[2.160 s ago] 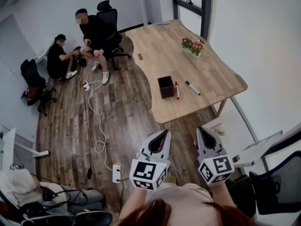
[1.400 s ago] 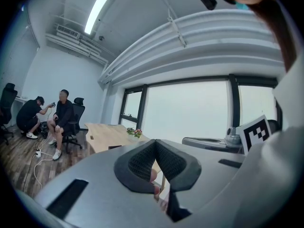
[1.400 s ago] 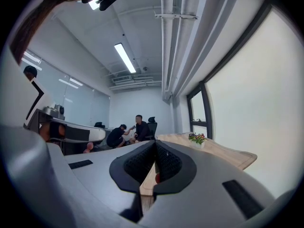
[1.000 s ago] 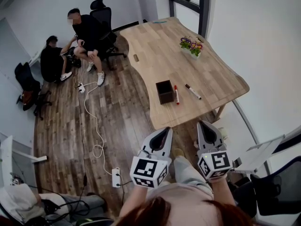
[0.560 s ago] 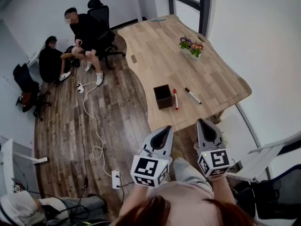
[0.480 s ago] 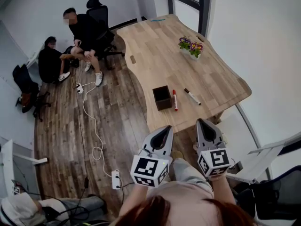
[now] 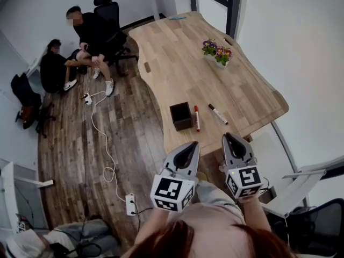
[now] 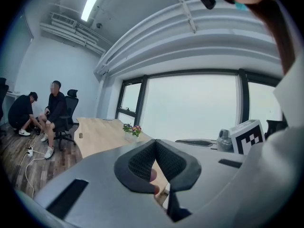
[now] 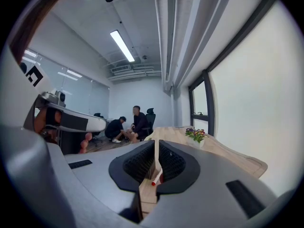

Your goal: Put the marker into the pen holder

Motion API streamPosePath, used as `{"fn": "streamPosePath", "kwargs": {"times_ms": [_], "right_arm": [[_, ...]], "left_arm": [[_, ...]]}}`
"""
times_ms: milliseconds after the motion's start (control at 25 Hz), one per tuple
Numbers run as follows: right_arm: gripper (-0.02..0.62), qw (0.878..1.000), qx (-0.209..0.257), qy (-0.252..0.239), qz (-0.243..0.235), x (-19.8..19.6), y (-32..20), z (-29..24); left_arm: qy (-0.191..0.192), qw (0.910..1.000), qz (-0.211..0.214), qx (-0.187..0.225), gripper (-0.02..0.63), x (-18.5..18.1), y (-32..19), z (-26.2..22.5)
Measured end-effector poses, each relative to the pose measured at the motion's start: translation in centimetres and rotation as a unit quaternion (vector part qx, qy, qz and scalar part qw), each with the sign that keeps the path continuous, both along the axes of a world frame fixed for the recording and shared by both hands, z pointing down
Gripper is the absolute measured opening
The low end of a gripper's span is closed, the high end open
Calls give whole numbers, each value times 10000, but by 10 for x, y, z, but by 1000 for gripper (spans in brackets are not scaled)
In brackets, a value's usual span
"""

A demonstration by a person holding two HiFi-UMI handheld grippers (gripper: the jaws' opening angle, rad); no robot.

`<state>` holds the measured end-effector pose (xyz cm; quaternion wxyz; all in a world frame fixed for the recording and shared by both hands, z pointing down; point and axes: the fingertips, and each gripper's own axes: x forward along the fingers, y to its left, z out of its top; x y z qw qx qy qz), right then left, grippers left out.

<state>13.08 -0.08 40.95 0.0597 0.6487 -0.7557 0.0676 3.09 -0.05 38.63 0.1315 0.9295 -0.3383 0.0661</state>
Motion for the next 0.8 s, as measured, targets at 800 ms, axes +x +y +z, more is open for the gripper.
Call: {"fn": "streamPosePath", "kwargs": {"times_ms": [800], "right_arm": [[37, 9977, -557, 307, -213, 49, -57, 48]], "left_arm": [[-39, 9996, 177, -204, 2, 54, -50, 21]]}}
